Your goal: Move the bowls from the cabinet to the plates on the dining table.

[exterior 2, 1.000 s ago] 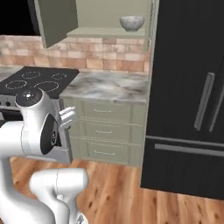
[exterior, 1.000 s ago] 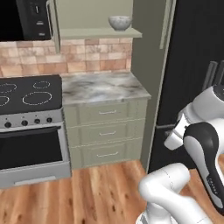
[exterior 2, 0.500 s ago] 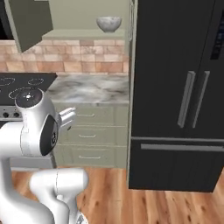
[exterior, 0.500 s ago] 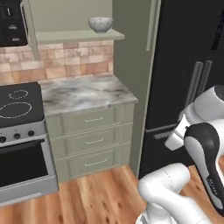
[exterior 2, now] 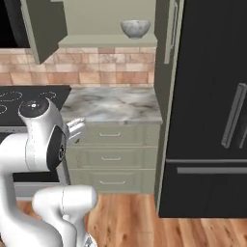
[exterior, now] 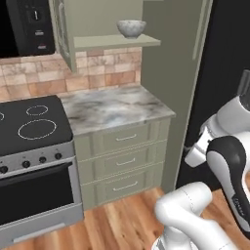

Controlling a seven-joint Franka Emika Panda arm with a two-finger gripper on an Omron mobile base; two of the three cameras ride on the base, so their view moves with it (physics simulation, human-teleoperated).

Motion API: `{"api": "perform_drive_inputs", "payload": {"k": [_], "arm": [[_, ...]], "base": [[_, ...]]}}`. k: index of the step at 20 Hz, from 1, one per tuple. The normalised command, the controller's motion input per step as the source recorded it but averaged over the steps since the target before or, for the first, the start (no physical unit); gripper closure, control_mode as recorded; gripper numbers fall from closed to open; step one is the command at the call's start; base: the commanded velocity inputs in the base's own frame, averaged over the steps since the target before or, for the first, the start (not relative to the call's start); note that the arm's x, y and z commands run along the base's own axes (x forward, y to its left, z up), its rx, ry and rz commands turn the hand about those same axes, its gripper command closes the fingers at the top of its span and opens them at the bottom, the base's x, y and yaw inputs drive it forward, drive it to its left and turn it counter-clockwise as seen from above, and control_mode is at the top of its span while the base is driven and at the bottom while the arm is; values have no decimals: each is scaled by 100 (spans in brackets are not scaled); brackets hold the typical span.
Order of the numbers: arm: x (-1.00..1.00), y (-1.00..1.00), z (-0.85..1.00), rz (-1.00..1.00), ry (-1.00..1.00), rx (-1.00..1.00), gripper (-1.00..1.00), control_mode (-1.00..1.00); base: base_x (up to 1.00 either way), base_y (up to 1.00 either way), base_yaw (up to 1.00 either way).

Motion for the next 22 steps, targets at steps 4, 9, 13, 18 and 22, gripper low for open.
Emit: {"api": "perform_drive_inputs", "payload": {"k": [4, 9, 13, 18, 22], "arm": [[0, 0, 0, 0, 0, 0, -100, 100], [0, 0, 0, 0, 0, 0, -100, 100], [0, 0, 0, 0, 0, 0, -100, 100], [0, 0, 0, 0, 0, 0, -100, 100], [0, 0, 0, 0, 0, 0, -100, 100]], "base": [[40, 21, -10], [76, 0, -8], [69, 0, -11], [43, 0, -5], [39, -7, -3]]}}
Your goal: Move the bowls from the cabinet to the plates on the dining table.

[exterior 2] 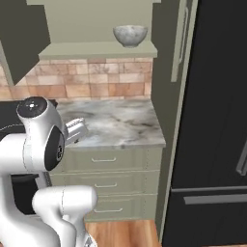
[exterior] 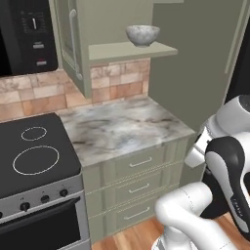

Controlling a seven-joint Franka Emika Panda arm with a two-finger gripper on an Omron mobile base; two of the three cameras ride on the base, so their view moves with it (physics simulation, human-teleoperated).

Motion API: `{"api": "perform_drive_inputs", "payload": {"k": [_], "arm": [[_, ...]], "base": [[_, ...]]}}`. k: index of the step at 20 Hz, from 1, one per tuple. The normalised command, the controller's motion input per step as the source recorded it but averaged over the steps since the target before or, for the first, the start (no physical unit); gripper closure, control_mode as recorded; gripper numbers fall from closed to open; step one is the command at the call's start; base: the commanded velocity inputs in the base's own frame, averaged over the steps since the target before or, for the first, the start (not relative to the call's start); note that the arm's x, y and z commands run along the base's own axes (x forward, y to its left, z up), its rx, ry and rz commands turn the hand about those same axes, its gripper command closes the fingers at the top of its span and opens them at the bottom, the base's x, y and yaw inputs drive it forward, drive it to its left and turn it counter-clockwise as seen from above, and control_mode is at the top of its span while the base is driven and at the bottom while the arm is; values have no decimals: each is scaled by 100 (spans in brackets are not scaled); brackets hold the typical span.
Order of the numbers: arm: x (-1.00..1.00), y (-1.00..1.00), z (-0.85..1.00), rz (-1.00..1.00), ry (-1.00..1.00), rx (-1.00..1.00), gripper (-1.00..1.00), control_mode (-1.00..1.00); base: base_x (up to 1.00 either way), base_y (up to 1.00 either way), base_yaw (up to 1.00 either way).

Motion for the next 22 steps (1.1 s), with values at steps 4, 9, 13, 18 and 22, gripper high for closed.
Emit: {"api": "perform_drive_inputs", "payload": {"k": [4, 9, 13, 18, 22], "arm": [[0, 0, 0, 0, 0, 0, -100, 100], [0, 0, 0, 0, 0, 0, -100, 100], [0, 0, 0, 0, 0, 0, -100, 100], [0, 0, 0, 0, 0, 0, -100, 100], [0, 0, 0, 0, 0, 0, -100, 100]], "base": [[40, -19, -1], [40, -26, -2], [32, -34, -2], [37, -19, -2], [48, -6, -2]]}}
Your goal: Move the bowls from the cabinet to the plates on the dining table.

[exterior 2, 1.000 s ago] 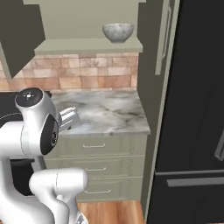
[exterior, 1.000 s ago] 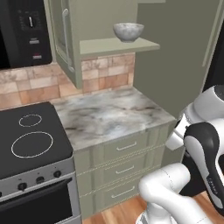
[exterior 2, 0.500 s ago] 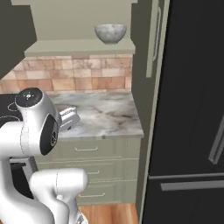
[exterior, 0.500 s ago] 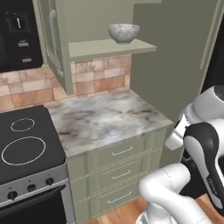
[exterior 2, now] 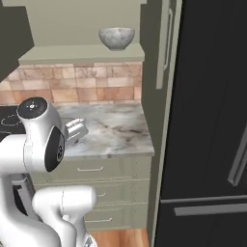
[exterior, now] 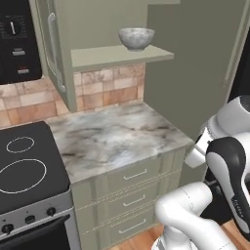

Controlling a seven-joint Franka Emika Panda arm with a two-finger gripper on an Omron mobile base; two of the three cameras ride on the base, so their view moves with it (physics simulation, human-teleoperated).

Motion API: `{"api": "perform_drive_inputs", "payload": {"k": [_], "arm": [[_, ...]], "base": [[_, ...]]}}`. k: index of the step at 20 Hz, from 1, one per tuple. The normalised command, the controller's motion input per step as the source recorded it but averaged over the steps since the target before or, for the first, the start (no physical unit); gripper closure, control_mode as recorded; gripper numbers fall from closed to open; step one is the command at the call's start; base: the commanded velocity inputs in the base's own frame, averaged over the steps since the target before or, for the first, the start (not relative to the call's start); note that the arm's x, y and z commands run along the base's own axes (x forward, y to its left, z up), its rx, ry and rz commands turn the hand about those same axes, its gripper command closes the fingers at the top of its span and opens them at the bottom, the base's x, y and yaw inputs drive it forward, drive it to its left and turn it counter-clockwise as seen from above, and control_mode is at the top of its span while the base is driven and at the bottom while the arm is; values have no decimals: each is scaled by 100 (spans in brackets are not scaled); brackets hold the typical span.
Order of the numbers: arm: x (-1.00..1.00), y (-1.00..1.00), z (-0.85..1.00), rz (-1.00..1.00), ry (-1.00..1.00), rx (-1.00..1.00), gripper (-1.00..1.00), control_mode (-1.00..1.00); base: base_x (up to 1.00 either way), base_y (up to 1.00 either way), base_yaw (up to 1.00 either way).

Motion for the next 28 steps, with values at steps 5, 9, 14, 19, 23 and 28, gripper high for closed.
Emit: {"api": "perform_drive_inputs", "payload": {"k": [5, 9, 14, 19, 23, 28], "arm": [[0, 0, 0, 0, 0, 0, -100, 100], [0, 0, 0, 0, 0, 0, -100, 100], [0, 0, 0, 0, 0, 0, -100, 100], [0, 0, 0, 0, 0, 0, -100, 100], [0, 0, 0, 0, 0, 0, -100, 100], [0, 0, 0, 0, 0, 0, -100, 100]], "base": [[57, -5, -3], [54, -12, -3], [28, -15, -2], [0, -36, -3], [3, -47, -2], [29, -34, 0]]}}
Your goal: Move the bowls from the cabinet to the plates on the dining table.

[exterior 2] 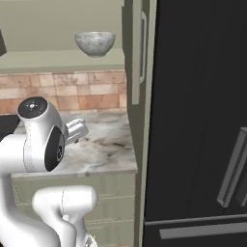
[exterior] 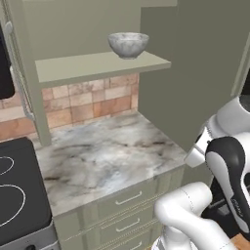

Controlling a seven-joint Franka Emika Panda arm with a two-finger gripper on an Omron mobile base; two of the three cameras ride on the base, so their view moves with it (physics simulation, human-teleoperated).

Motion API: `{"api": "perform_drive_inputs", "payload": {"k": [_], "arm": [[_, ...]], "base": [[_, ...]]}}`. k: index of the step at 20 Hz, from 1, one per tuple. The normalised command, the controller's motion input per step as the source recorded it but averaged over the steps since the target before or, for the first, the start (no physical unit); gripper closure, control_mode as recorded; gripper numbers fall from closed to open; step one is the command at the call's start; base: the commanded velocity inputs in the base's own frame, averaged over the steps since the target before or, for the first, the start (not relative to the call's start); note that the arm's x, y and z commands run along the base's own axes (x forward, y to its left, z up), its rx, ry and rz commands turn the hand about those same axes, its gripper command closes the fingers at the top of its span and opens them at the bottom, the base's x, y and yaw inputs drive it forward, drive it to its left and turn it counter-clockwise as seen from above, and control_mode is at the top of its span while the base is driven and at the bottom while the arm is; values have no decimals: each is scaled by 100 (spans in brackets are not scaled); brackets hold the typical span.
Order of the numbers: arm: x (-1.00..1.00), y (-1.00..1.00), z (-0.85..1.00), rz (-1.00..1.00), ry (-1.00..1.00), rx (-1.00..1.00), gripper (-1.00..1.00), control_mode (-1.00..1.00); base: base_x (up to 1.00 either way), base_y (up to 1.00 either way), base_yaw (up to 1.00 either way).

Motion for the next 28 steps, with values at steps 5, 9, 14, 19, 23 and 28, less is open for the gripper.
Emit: {"api": "perform_drive_inputs", "payload": {"k": [5, 9, 14, 19, 23, 28], "arm": [[0, 0, 0, 0, 0, 0, -100, 100], [0, 0, 0, 0, 0, 0, -100, 100], [0, 0, 0, 0, 0, 0, -100, 100], [0, 0, 0, 0, 0, 0, -100, 100], [0, 0, 0, 0, 0, 0, -100, 100], [0, 0, 0, 0, 0, 0, -100, 100]], "base": [[27, -1, -1], [40, 0, -2], [39, 0, -4], [4, 0, -2], [0, 0, 0], [0, 0, 0]]}}
